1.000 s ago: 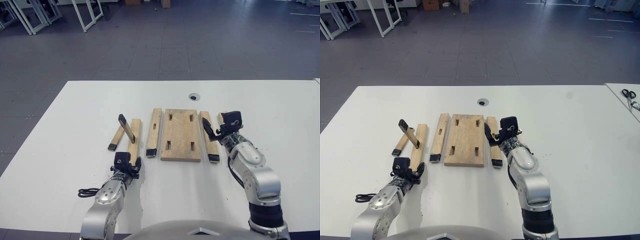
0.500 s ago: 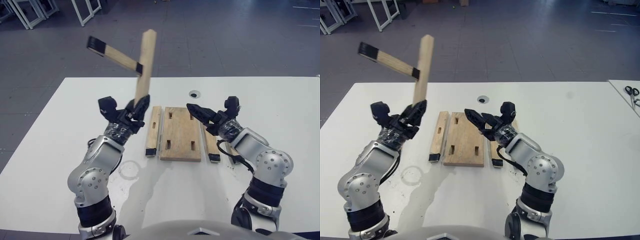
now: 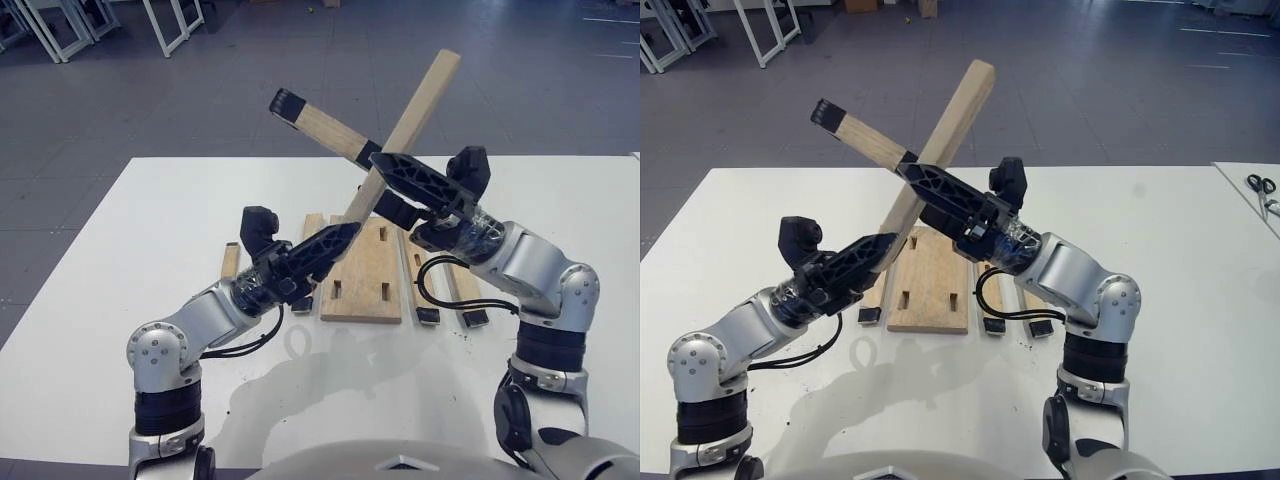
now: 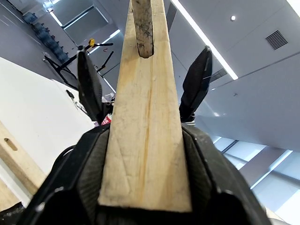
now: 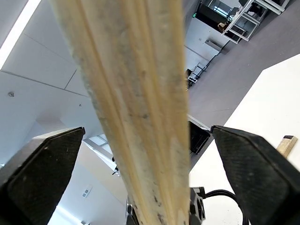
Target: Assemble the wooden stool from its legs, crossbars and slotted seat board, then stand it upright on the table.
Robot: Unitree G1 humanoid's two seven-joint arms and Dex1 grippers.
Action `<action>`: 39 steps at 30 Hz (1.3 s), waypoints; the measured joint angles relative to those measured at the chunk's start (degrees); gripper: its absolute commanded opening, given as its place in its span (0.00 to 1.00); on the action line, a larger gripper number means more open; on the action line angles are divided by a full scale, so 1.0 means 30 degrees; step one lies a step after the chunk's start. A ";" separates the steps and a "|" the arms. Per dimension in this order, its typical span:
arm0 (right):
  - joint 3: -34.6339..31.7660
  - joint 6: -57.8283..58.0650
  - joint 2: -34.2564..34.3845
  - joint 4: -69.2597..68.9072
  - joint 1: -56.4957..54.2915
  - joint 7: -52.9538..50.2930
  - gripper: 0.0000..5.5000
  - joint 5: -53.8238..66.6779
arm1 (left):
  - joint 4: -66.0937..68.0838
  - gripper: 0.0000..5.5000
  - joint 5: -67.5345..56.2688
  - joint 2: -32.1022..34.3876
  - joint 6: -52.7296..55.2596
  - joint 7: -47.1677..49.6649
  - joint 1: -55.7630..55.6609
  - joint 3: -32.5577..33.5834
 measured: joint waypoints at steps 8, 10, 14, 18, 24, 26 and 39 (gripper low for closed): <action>0.1110 0.1057 -0.2297 0.1157 -0.0755 0.2740 0.54 -0.0096 | 0.0045 0.37 0.0706 0.1301 0.0098 -0.2173 0.0435 -0.0287; 0.1314 0.1560 -0.3112 0.1570 -0.1250 0.3430 0.47 -0.0122 | 0.0068 0.37 0.0712 0.1566 0.0114 -0.2495 0.0426 -0.0295; 0.1623 0.2081 -0.4090 0.2246 -0.1693 0.4139 0.39 -0.0244 | -0.0170 0.37 0.1285 0.1769 -0.0035 -0.2945 0.0412 -0.0546; 0.1894 0.1961 -0.4518 0.2397 -0.1748 0.4106 0.38 -0.0291 | -0.0800 0.44 0.2178 0.1764 -0.0734 -0.2968 0.0697 -0.0856; 0.2121 0.1466 -0.5406 0.2231 -0.1299 0.4126 0.37 -0.0254 | -0.0331 0.60 0.0391 0.2403 -0.0801 -0.2790 0.1096 -0.0214; 0.2029 0.1276 -0.5994 0.2525 -0.1022 0.4313 0.37 -0.0512 | 0.0627 0.67 -0.0081 0.3299 -0.1255 -0.2780 0.1057 0.1116; 0.1451 -0.0025 -0.6777 0.2322 -0.0492 0.4852 0.37 -0.3759 | 0.1912 0.76 2.5310 0.7365 -0.6882 -0.1577 -0.3452 -1.0829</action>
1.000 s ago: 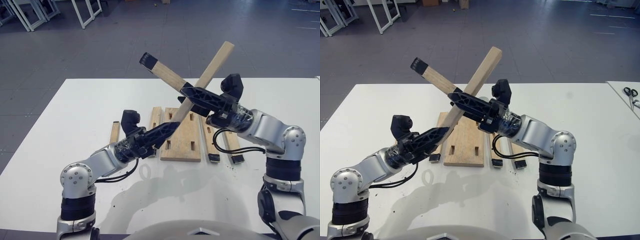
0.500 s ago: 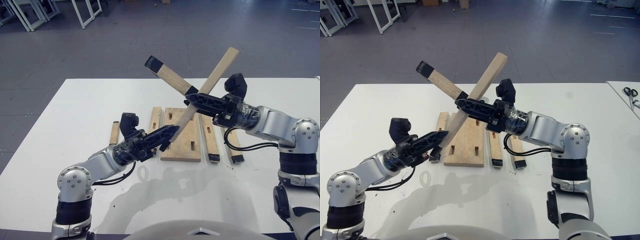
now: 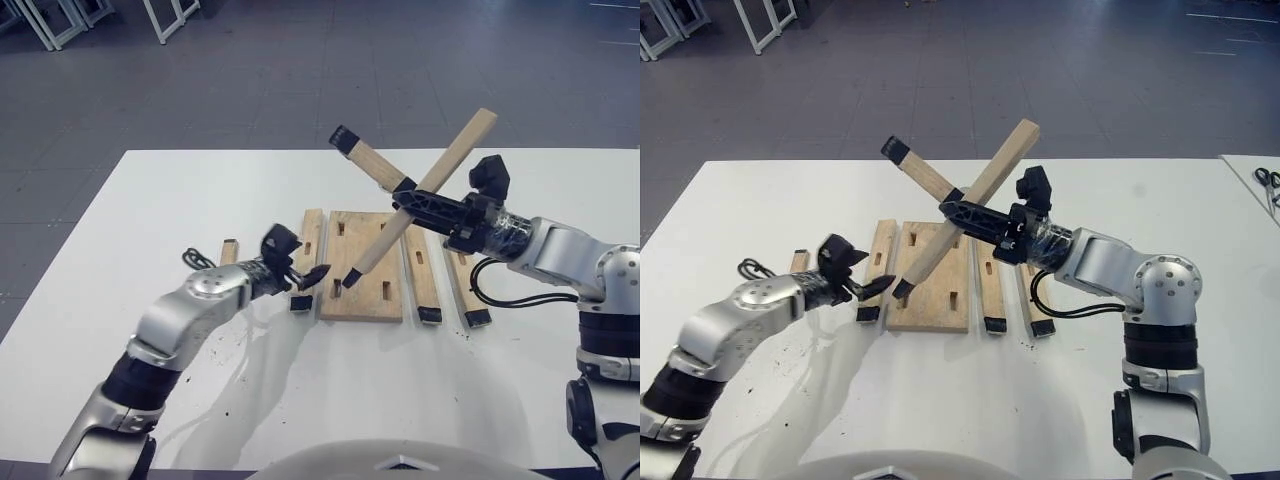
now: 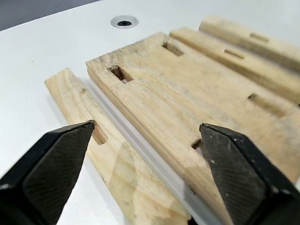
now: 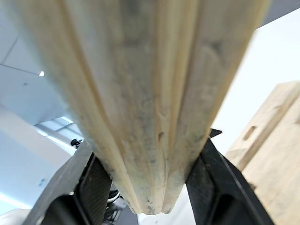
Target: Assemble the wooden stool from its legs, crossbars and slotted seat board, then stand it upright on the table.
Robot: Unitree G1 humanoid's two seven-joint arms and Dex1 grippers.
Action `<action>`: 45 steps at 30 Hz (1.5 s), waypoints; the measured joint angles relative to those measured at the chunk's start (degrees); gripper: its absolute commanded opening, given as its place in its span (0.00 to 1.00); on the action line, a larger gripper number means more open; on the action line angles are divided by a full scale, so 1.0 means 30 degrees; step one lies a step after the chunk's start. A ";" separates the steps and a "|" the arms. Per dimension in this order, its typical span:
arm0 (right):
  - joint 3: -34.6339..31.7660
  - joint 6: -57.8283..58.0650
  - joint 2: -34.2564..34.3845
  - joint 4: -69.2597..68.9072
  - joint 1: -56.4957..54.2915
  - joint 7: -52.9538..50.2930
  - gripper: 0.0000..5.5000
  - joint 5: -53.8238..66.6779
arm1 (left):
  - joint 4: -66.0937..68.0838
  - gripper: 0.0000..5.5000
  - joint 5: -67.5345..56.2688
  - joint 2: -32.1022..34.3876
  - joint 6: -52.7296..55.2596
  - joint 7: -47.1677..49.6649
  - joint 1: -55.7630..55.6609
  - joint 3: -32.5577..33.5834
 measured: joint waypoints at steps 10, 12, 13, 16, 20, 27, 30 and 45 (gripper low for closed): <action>-0.1003 -0.2652 0.0461 -0.0321 -0.0046 0.0341 0.37 -0.5666 | -0.2043 0.76 0.7136 0.1691 0.1132 -0.3093 -0.0941 -0.4445; -0.0769 -0.3914 0.0377 -0.0316 -0.0048 0.1095 0.37 -0.8341 | -0.4168 0.76 0.7435 0.4074 0.1640 -0.4993 -0.0464 -0.4632; -0.0373 -0.4300 0.0287 -0.0344 -0.0024 0.1634 0.37 -0.9567 | -0.5209 0.76 0.7558 0.5384 0.1657 -0.5889 -0.0027 -0.4628; 0.0672 -0.4865 0.0207 -0.0909 0.0769 0.3583 0.37 -1.1862 | -0.7053 0.76 0.7555 0.8909 0.0506 -0.8331 0.1494 -0.4078; 0.2162 -0.4988 0.0595 -0.2122 0.2149 0.6473 0.37 -1.3221 | -0.6411 0.76 0.7443 1.0221 -0.1257 -0.9960 0.2450 -0.2975; 0.1639 -0.3414 0.0798 -0.7089 0.5653 0.6242 0.37 -1.1215 | -0.6449 0.76 0.7642 0.9013 -0.0207 -0.9880 0.3612 -0.1638; 0.1701 -0.3007 0.0280 -0.7836 0.7586 0.6432 0.37 -1.1352 | -0.6684 0.76 0.7835 0.8676 0.0311 -0.9790 0.3940 -0.1315; 0.4092 -0.7076 -0.0168 -0.3065 0.5264 1.1624 0.37 -1.7885 | -0.6827 0.76 0.8640 0.7655 0.0929 -1.0042 0.4454 -0.0657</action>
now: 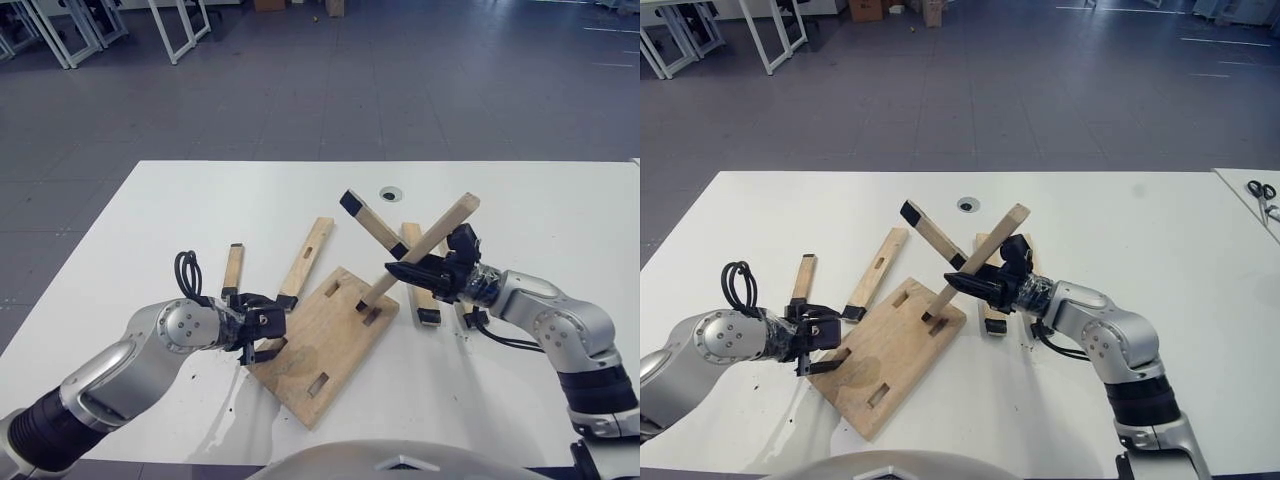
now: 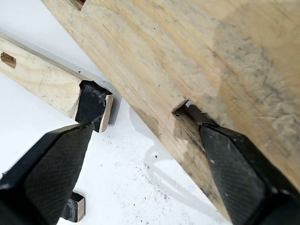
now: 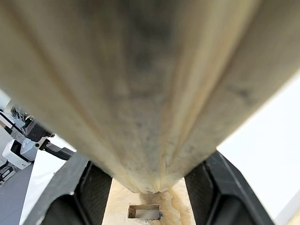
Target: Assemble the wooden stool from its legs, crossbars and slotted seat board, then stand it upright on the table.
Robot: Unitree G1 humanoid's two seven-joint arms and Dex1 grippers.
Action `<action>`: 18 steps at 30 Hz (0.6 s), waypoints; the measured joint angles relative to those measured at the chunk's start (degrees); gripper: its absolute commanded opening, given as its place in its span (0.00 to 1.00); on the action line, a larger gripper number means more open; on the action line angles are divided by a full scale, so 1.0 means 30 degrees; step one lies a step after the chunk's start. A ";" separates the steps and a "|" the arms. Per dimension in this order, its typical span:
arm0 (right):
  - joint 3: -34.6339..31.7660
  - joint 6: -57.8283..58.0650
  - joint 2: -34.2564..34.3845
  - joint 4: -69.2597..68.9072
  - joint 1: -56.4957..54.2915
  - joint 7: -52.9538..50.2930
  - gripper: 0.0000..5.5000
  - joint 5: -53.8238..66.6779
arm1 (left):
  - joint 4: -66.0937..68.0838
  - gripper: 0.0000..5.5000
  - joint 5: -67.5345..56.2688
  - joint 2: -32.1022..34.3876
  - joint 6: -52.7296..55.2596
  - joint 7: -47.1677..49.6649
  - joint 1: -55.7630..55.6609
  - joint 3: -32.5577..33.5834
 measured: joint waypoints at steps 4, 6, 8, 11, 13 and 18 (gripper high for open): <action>-0.0819 0.1818 -0.0023 -0.2026 0.0559 -0.1375 0.37 0.0811 | 0.0033 0.76 0.0295 -0.0421 0.0046 0.0124 0.0098 0.0070; -0.1130 0.2270 0.0132 -0.2729 0.0853 -0.1886 0.37 0.1053 | 0.0035 0.76 0.0335 -0.0529 0.0070 0.0161 0.0190 0.0150; -0.1641 0.2650 0.0320 -0.3473 0.1317 -0.2489 0.37 0.1444 | 0.0009 0.76 0.0332 -0.0628 0.0111 0.0238 0.0384 0.0321; -0.2243 0.3205 0.0390 -0.4329 0.1930 -0.3159 0.37 0.1941 | -0.0141 0.76 0.0325 -0.0776 0.0276 0.0472 0.0759 0.0607; -0.2637 0.3544 0.0356 -0.4869 0.2369 -0.3464 0.37 0.2300 | -0.0206 0.76 0.0324 -0.0874 0.0421 0.0531 0.0918 0.0756; -0.3093 0.3996 -0.0086 -0.5380 0.3228 -0.3499 0.37 0.2557 | -0.0321 0.76 0.0333 -0.0920 0.0547 0.0712 0.1092 0.0855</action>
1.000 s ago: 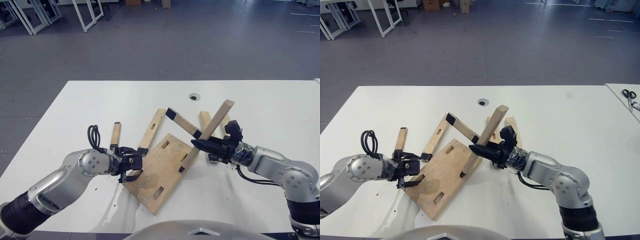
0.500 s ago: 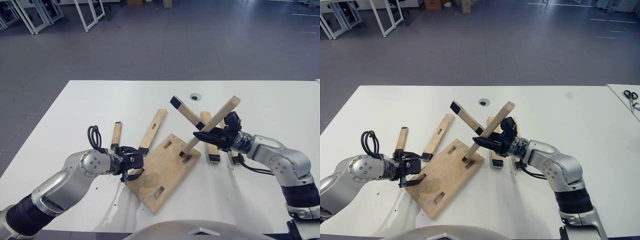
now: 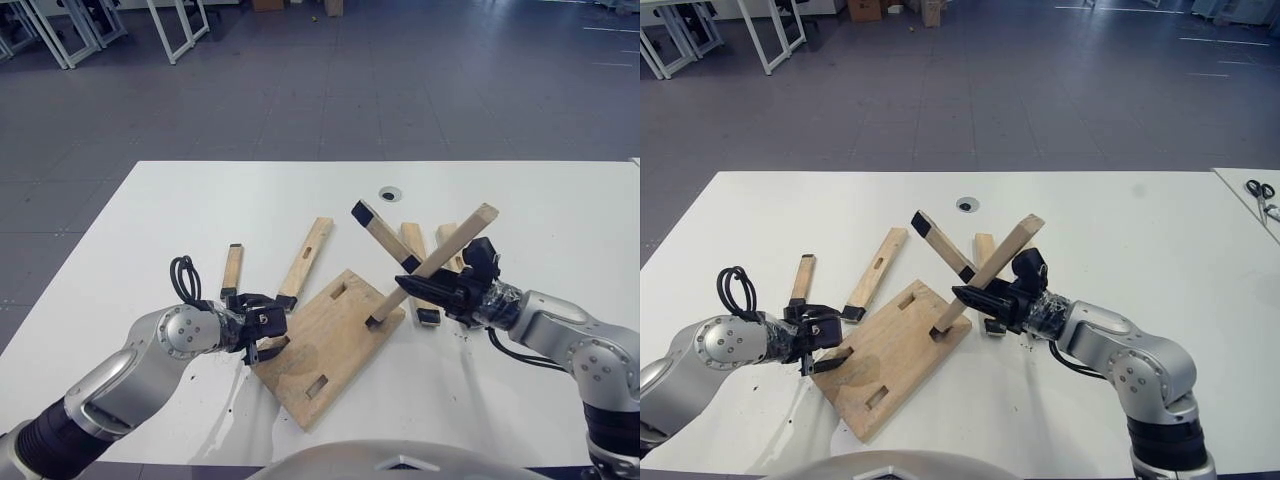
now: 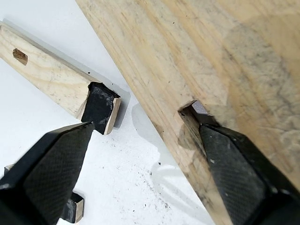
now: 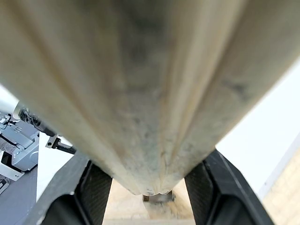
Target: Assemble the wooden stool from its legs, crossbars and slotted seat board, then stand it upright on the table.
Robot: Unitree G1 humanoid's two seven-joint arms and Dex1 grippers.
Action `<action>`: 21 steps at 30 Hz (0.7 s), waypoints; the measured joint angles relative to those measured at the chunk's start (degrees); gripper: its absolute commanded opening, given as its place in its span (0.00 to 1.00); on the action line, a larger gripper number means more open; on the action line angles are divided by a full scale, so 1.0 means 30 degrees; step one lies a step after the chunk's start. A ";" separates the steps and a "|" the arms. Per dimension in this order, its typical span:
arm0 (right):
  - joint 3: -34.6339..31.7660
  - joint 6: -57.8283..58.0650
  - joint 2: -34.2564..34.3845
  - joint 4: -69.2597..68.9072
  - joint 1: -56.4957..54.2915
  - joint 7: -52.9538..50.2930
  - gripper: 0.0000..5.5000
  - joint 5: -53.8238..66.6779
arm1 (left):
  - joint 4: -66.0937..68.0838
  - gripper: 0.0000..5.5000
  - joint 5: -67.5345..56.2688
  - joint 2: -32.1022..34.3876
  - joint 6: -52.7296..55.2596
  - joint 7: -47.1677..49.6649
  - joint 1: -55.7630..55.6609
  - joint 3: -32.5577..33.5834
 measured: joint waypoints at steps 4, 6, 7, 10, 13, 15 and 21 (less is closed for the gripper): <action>-0.0004 -0.0077 -0.0337 0.0016 0.0390 0.0504 0.37 -0.0158 | -0.0010 0.76 0.0079 -0.0135 0.0074 0.0008 0.0000 -0.0005; 0.0238 -0.0722 -0.0655 0.0172 0.0495 0.1076 0.37 -0.0884 | -0.0007 0.76 0.0146 -0.0227 0.0095 0.0012 0.0000 -0.0017; 0.0475 -0.1139 -0.0749 0.0322 0.0471 0.1268 0.37 -0.1191 | -0.0007 0.76 0.0155 -0.0267 0.0129 0.0011 0.0001 -0.0017; 0.1454 -0.2400 -0.0819 0.0511 0.0131 0.1396 0.37 -0.2444 | -0.0027 0.76 0.0138 -0.0406 0.0249 0.0046 -0.0007 0.0015; 0.2916 -0.3970 -0.1006 0.0562 -0.0380 0.1495 0.37 -0.4320 | -0.0169 0.76 0.0120 -0.0597 0.0411 0.0206 -0.0001 0.0079; 0.4013 -0.4812 -0.1112 0.0710 -0.1026 0.1534 0.37 -0.5668 | -0.0428 0.76 0.0110 -0.0877 0.0899 0.0272 -0.0001 0.0075; 0.6699 -0.4853 -0.0915 0.2258 -0.3688 0.1482 0.37 -0.7673 | -0.1127 0.76 -0.0103 -0.1905 0.2833 0.0528 -0.0354 0.0066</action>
